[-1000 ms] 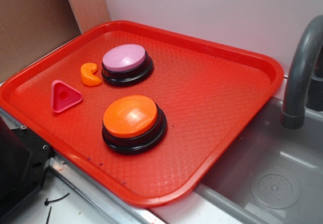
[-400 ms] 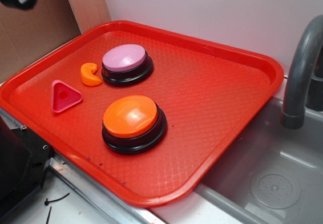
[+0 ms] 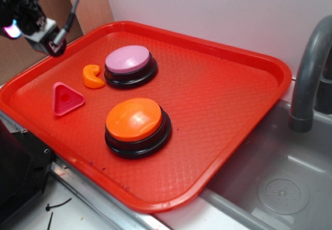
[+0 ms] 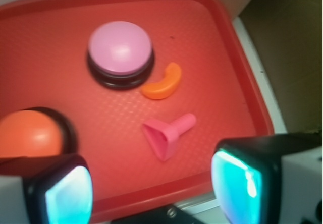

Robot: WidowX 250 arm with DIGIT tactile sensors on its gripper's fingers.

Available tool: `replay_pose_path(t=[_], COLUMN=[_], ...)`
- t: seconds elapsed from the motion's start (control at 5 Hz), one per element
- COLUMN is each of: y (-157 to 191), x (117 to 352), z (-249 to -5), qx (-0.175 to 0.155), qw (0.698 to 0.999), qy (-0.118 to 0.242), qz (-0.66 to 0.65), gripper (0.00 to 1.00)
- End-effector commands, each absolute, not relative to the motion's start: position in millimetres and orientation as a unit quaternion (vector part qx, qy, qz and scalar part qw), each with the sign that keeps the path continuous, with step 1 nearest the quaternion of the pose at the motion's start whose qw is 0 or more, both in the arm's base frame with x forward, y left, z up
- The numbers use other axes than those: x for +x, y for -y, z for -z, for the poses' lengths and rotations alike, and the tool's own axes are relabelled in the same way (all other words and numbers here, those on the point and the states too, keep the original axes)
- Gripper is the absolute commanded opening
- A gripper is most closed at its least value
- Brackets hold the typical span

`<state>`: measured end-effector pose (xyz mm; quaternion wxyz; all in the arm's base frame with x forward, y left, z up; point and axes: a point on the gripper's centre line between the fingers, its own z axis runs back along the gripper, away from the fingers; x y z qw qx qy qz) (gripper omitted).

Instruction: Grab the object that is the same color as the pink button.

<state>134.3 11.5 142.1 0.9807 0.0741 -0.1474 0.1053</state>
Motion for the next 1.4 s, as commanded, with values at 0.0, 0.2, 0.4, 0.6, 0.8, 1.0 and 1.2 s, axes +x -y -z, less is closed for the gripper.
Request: replay_pose_path(t=[0.0, 0.2, 0.4, 0.6, 0.8, 1.0, 1.2], y=[-36, -46, -47, -42, -42, -52, -59], x=[136, 133, 137, 147, 155, 155, 157], z=[-113, -98, -78, -59, -42, -30, -28], qx=[0.1, 0.1, 0.097, 0.086, 0.065, 0.058, 0.062], qw=[0.979, 0.978, 0.978, 0.981, 0.981, 0.981, 0.979], qy=[0.14, 0.136, 0.129, 0.129, 0.133, 0.12, 0.118], qz=[-0.112, -0.123, -0.129, -0.118, -0.126, -0.139, -0.154], gripper=[1.0, 1.0, 1.0, 1.0, 1.0, 1.0, 1.0])
